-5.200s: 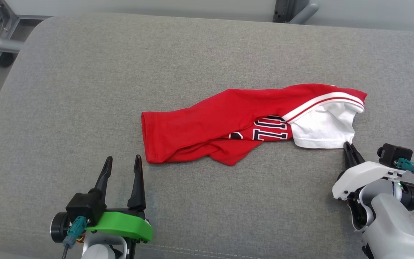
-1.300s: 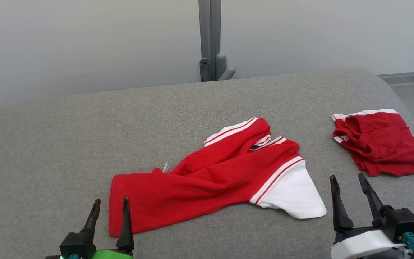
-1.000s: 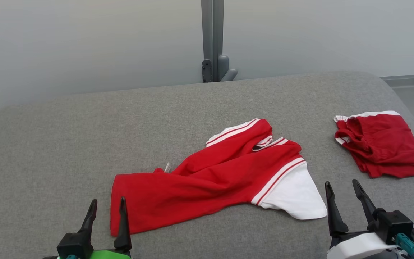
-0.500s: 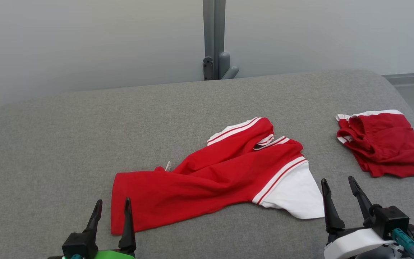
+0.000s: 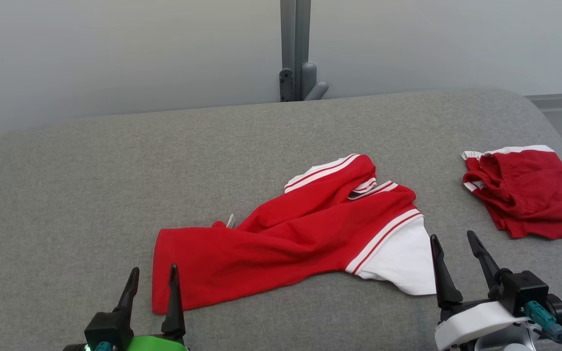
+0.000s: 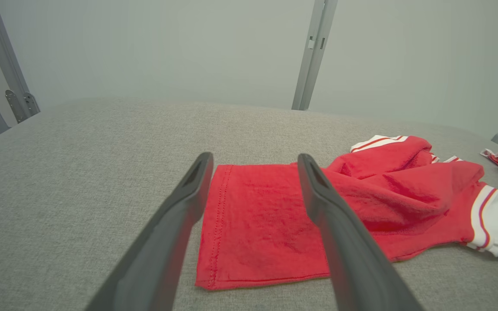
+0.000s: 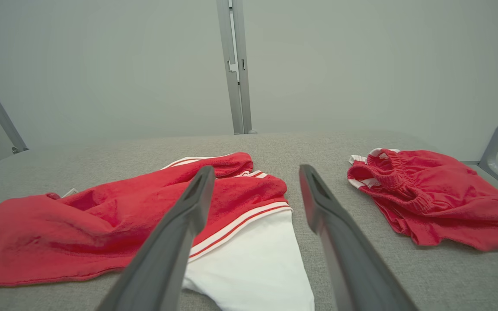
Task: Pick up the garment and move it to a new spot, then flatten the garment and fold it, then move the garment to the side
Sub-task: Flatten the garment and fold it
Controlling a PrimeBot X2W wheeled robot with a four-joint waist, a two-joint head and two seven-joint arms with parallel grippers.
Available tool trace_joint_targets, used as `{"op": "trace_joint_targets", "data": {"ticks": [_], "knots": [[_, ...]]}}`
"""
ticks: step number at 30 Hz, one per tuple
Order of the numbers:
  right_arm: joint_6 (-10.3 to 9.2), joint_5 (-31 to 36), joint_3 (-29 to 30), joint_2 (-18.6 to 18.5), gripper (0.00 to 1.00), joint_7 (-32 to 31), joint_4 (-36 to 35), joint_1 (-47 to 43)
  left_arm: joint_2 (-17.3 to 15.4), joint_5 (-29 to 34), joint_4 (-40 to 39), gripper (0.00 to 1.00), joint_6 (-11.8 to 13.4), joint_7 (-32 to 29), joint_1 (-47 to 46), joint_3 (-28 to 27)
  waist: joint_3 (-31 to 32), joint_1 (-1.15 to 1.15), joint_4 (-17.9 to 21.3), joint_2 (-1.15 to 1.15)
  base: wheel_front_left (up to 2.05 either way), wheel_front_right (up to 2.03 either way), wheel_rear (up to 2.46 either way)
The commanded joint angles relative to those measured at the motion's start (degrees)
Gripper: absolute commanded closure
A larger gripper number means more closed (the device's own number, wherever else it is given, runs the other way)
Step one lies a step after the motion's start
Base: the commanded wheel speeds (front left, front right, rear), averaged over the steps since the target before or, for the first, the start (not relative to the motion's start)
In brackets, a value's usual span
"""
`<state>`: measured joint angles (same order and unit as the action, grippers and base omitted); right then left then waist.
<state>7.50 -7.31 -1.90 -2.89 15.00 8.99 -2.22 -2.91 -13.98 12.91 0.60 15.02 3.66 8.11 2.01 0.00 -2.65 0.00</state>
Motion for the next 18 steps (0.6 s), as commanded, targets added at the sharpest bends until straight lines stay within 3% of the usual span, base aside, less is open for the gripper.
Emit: {"op": "trace_joint_targets", "data": {"ticks": [1, 8, 13, 18], "knots": [[-0.03, 0.33, -0.15, -0.03, 0.00, 0.26, 0.20, 0.51, -0.01, -0.12, -0.19, 0.00, 0.46, 0.17, -0.91, -0.19, -0.19, 0.00, -0.11, 0.00, 0.00, 0.00, 0.00], [-0.03, -0.88, 2.43, -0.10, 0.00, -0.87, 2.02, 0.55, -0.01, -0.10, -0.47, 0.00, 0.50, 0.18, -1.36, -0.35, -0.89, 0.00, -0.33, 0.00, 0.00, 0.00, 0.00], [-0.03, -3.56, 7.65, -0.07, 0.00, -3.84, 6.84, -0.07, -0.01, 0.20, -0.09, 0.00, 0.53, 0.17, -1.36, 0.03, -1.81, 0.00, -0.46, 0.00, 0.00, 0.00, 0.00], [-0.03, -7.26, 8.84, -0.02, 0.00, -5.15, 11.21, 1.53, -0.02, 0.33, -0.15, 0.00, 0.61, 0.18, -1.92, 0.37, -3.15, 0.00, -0.62, 0.00, 0.00, 0.00, 0.00]]}}
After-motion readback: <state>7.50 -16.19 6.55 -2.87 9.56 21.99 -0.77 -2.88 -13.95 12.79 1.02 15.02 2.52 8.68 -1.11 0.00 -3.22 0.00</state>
